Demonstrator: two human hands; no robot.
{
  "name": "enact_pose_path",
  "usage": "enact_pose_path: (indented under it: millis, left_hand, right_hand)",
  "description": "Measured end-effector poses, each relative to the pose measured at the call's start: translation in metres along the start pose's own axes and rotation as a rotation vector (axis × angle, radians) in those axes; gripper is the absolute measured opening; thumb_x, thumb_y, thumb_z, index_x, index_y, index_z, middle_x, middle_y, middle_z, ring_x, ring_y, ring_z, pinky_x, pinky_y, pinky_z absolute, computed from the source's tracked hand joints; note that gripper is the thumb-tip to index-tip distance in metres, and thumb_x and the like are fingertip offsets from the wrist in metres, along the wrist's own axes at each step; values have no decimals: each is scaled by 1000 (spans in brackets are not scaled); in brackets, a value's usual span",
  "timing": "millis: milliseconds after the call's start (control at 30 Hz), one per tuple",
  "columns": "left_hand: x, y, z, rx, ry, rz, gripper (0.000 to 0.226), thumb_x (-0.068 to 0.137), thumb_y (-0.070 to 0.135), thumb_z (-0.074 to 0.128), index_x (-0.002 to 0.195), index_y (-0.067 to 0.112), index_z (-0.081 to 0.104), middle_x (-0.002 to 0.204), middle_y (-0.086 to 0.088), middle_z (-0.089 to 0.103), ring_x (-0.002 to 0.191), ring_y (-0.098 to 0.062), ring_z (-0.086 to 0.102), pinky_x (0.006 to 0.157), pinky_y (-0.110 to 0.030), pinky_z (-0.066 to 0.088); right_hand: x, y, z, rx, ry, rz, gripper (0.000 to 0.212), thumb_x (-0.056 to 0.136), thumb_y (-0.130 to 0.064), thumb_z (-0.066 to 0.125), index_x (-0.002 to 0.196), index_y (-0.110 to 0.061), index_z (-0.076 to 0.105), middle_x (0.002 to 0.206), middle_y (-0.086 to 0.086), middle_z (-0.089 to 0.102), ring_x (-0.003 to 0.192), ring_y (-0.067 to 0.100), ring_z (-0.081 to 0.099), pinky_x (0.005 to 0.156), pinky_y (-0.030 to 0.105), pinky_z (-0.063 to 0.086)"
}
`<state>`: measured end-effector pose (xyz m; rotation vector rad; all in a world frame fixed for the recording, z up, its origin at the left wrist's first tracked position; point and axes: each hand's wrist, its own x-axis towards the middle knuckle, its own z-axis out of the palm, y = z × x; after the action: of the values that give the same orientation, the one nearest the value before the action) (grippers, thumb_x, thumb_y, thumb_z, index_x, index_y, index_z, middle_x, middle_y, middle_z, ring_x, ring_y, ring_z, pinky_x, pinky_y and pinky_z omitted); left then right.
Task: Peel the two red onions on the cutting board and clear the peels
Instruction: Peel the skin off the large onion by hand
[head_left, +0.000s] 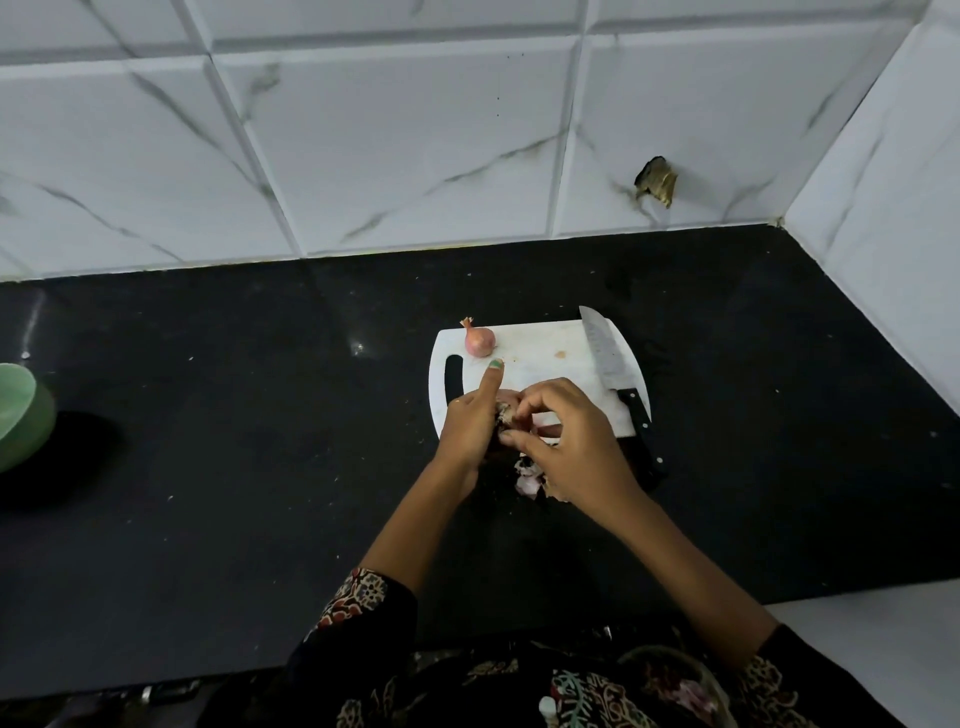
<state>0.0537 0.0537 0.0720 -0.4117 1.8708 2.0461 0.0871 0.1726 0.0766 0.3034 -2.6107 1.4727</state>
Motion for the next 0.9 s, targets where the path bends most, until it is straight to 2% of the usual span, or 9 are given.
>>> enact_pose_path:
  millis: [100, 233, 333, 400, 467, 600, 733, 833, 900]
  left_hand:
    - [0, 3, -2, 28, -10, 3, 57, 95, 54, 43, 59, 16, 66, 60, 1, 65, 56, -11, 60, 63, -27, 46]
    - [2, 1, -6, 44, -19, -30, 53, 91, 57, 48, 84, 12, 76, 82, -7, 75, 78, -17, 70, 77, -31, 53]
    - [5, -4, -6, 45, -24, -49, 48, 87, 57, 56, 86, 13, 77, 89, -8, 75, 87, -22, 71, 89, -38, 54]
    - [5, -5, -7, 38, -32, -66, 44, 85, 55, 61, 88, 14, 76, 93, -8, 75, 92, -24, 70, 92, -41, 53]
    - [6, -5, -9, 17, -37, -102, 41, 83, 54, 63, 90, 16, 74, 98, -7, 73, 94, -23, 69, 88, -40, 54]
    - [-1, -1, -11, -97, -69, -228, 36, 86, 52, 60, 98, 19, 68, 96, -1, 70, 89, -15, 65, 68, -28, 49]
    - [-2, -1, -11, -116, -120, -287, 44, 89, 58, 48, 98, 21, 70, 91, 2, 69, 78, -13, 56, 67, -26, 39]
    - [-1, -3, -9, -81, -101, -263, 47, 94, 58, 41, 95, 21, 71, 92, 1, 68, 82, -14, 55, 67, -28, 37]
    - [1, -4, -7, -40, -56, -215, 50, 97, 55, 36, 92, 21, 72, 93, 0, 68, 89, -16, 58, 71, -29, 40]
  right_hand:
    - [1, 0, 3, 22, 62, 3, 10, 82, -13, 69, 80, -12, 59, 90, -7, 57, 89, 3, 56, 72, 24, 49]
    - [7, 2, -3, 145, 124, 163, 8, 89, -13, 61, 84, -14, 56, 80, -5, 60, 77, 8, 61, 66, 23, 55]
    - [9, 9, -4, 213, 166, 264, 14, 89, -9, 61, 79, -15, 54, 75, 0, 61, 68, 8, 63, 61, 22, 56]
    - [9, 14, -2, 233, 190, 330, 15, 88, -8, 61, 78, -15, 54, 76, 3, 64, 67, 10, 65, 65, 29, 58]
    - [9, 17, 0, 317, 231, 410, 12, 90, -7, 59, 80, -11, 54, 81, 9, 65, 66, 14, 68, 65, 33, 58]
    - [11, 18, -6, 580, 324, 530, 4, 93, 0, 52, 90, -2, 50, 85, 14, 62, 59, 18, 70, 52, 22, 54]
    - [9, 28, -8, 291, 296, 467, 13, 88, -1, 59, 82, -12, 59, 92, 11, 64, 75, 21, 70, 67, 31, 58]
    - [11, 29, -10, -143, 32, 380, 21, 94, -17, 53, 83, -5, 67, 90, 7, 68, 87, 22, 64, 78, 36, 50]
    - [10, 26, -10, -243, -2, 305, 28, 95, -23, 52, 84, -3, 69, 92, 4, 67, 91, 18, 60, 80, 35, 45]
